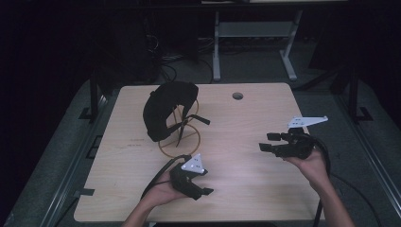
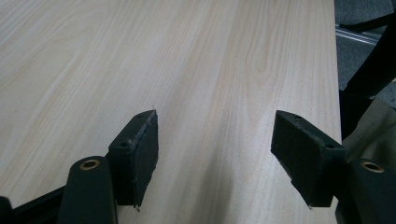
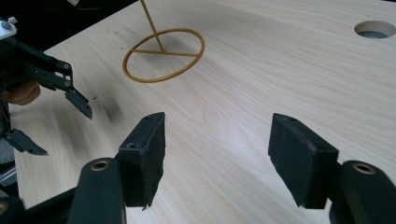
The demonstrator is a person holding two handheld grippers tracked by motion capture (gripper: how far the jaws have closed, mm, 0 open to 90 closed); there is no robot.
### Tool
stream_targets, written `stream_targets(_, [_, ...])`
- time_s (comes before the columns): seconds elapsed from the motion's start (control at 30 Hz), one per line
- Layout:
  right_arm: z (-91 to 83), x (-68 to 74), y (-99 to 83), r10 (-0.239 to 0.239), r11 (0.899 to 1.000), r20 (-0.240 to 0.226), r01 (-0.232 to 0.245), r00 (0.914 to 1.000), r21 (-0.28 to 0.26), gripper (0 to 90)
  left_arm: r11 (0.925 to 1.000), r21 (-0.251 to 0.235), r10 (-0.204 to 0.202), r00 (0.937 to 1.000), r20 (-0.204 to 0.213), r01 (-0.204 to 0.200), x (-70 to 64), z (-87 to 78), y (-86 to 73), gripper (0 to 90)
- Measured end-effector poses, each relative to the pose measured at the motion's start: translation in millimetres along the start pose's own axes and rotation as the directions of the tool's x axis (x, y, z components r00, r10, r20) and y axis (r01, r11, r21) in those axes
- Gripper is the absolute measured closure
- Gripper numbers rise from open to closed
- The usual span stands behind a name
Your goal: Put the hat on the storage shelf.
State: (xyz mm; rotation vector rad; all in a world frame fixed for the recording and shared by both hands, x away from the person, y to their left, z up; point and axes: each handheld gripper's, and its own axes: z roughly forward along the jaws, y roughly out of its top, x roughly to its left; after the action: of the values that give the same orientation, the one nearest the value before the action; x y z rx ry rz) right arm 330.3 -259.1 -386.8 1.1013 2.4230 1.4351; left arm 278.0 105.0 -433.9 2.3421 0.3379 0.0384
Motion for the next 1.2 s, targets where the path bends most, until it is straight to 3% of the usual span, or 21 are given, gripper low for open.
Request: stream_targets(1.2, [-14.1,-9.3,-75.3,0.089,0.996,0.033,-0.090,0.9955,0.025,30.6,0.9998,0.007,-0.017,0.9998,-0.014,0.017,2.1,1.1,-3.0,29.1])
